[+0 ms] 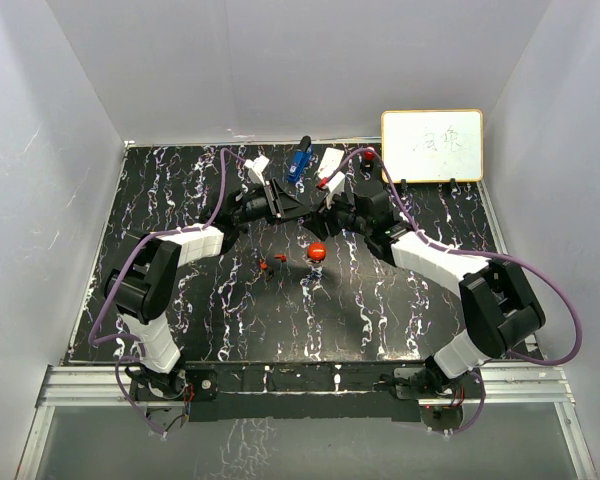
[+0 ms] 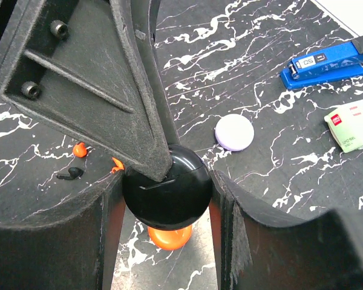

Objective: Insert the wireless bluetooth earbuds into the charging case
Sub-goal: Pick up the charging case at the center of the board, then open the charging case.

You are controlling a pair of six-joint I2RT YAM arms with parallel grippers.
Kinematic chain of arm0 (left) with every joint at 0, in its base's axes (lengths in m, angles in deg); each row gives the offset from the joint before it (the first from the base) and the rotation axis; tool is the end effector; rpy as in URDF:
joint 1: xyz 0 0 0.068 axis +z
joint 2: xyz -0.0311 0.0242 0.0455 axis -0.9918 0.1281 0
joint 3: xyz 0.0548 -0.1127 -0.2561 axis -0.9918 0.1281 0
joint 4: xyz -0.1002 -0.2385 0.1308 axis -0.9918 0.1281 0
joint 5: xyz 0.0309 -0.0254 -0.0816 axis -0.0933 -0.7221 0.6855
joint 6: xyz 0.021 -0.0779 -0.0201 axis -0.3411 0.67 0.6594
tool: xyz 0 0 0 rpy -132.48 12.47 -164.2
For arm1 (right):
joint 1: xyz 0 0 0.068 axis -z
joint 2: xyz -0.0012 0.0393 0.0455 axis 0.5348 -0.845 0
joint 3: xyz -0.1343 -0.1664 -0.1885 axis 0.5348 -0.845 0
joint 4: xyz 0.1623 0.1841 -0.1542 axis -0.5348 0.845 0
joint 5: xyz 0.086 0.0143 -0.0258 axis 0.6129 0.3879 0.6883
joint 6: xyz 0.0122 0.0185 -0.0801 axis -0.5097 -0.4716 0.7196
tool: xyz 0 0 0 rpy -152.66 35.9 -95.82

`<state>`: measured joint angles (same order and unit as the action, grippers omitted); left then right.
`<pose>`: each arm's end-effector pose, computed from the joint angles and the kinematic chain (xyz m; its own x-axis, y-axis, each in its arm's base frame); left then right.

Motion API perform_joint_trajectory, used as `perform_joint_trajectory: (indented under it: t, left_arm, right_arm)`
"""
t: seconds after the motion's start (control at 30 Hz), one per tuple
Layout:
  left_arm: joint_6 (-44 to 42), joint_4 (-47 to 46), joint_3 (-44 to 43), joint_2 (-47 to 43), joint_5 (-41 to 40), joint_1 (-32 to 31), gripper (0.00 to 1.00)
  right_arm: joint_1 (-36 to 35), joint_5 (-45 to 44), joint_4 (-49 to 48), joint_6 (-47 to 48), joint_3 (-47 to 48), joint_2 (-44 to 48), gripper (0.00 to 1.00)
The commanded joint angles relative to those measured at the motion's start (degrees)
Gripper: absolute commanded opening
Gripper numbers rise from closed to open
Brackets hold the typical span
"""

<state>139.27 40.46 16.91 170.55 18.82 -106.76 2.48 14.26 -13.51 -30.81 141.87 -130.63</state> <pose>0.3790 -0.2248 0.2186 -0.7866 -0.3086 -0.5349 0.4914 0.2118 -0.8448 0.3350 0.2228 0.2322 -0.1968 -0.2833 -0.9386 -0.7997 0.6003 -0.0135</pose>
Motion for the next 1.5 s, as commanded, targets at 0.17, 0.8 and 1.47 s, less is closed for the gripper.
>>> perform_joint_trajectory:
  t: [0.17,0.8,1.47]
  left_arm:
    - [1.0,-3.3,0.0,-1.2,1.4,-0.3,0.16]
    - [1.5,-0.7,0.4,-2.6,-3.7,2.9,0.00]
    - [6.0,-4.0,1.0,-0.8,-3.2,4.1,0.00]
  right_arm:
    - [0.2,1.1,-4.2,0.8,0.0,2.3,0.08]
    - [3.5,-4.0,0.0,-6.3,-4.8,11.6,0.94]
    - [6.5,-2.5,4.1,-25.6,5.8,1.4,0.92]
